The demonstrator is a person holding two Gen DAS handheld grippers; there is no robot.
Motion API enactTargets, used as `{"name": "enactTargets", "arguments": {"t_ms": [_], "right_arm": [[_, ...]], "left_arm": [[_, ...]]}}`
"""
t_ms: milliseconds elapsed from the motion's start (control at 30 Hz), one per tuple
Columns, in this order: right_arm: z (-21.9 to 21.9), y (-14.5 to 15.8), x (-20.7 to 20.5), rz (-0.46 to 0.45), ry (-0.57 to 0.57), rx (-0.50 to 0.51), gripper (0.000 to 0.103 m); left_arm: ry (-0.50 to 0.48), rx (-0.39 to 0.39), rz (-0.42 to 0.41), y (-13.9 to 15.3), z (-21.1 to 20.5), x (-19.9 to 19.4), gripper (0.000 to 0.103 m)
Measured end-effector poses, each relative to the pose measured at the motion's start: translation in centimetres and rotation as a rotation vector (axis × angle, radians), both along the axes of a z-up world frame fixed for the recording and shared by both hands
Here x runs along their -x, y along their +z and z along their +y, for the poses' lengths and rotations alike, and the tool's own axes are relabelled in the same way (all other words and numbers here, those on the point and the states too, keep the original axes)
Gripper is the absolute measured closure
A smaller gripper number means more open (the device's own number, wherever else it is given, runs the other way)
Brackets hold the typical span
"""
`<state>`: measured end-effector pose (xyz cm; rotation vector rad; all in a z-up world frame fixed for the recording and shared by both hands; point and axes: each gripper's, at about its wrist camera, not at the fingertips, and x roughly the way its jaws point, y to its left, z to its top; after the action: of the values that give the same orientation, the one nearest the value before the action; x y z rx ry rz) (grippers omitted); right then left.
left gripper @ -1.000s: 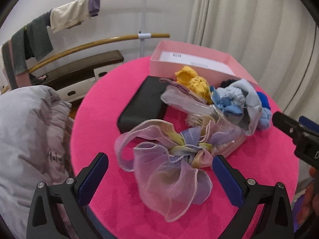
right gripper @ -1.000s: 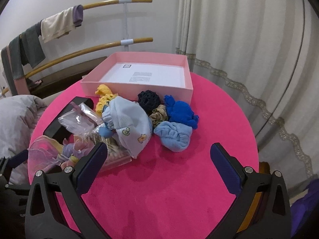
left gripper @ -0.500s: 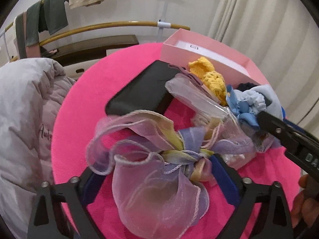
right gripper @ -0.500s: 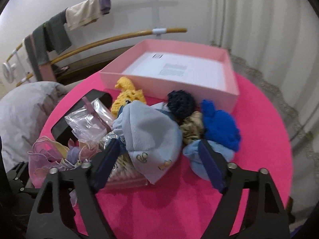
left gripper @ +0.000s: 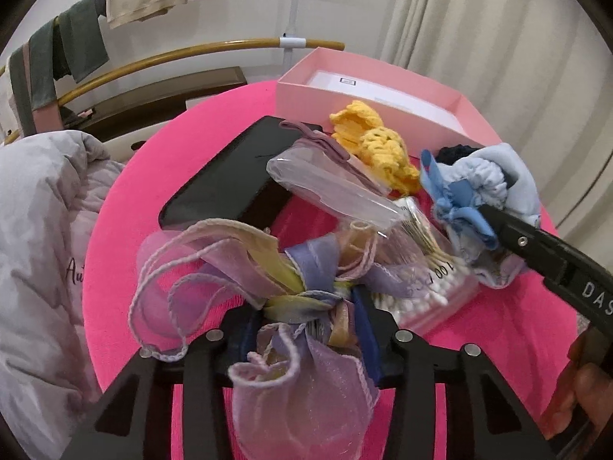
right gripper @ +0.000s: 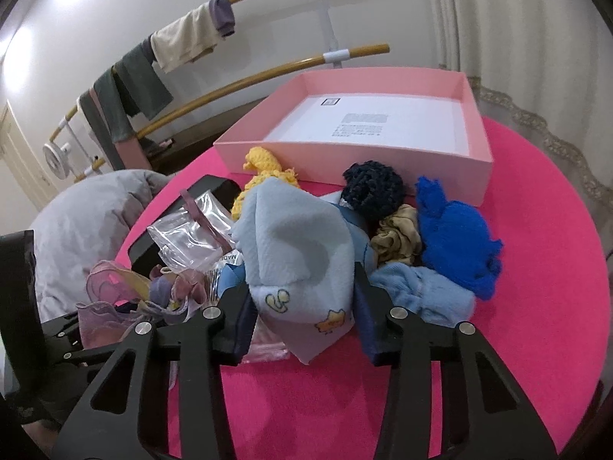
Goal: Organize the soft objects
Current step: 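Grasp the lilac organza bow with the left tool while the right tool grasps the light-blue printed cloth, then carry the lilac bow with the left tool while the right tool carries the light-blue cloth to the pink box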
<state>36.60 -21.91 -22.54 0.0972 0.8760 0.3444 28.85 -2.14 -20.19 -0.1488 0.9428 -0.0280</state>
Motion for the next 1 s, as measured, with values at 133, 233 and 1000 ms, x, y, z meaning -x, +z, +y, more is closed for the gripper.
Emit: {"name": "enactTargets", "arguments": {"t_ms": [133, 233, 1000], "right_arm": [[-0.8, 1.0, 0.9, -0.01, 0.002, 0.004, 0.063], [-1.2, 1.5, 1.5, -0.018, -0.001, 0.014, 0.063], [0.7, 3.8, 4.3, -0.053, -0.03, 0.011, 0.066]], "left_arm": [[0.002, -0.006, -0.02, 1.1, 0.1, 2.0, 0.064], [-0.002, -0.027, -0.037, 1.7, -0.4, 2.8, 0.064], [-0.043, -0.091, -0.14, 6.4, 1.5, 6.0, 0.065]]}}
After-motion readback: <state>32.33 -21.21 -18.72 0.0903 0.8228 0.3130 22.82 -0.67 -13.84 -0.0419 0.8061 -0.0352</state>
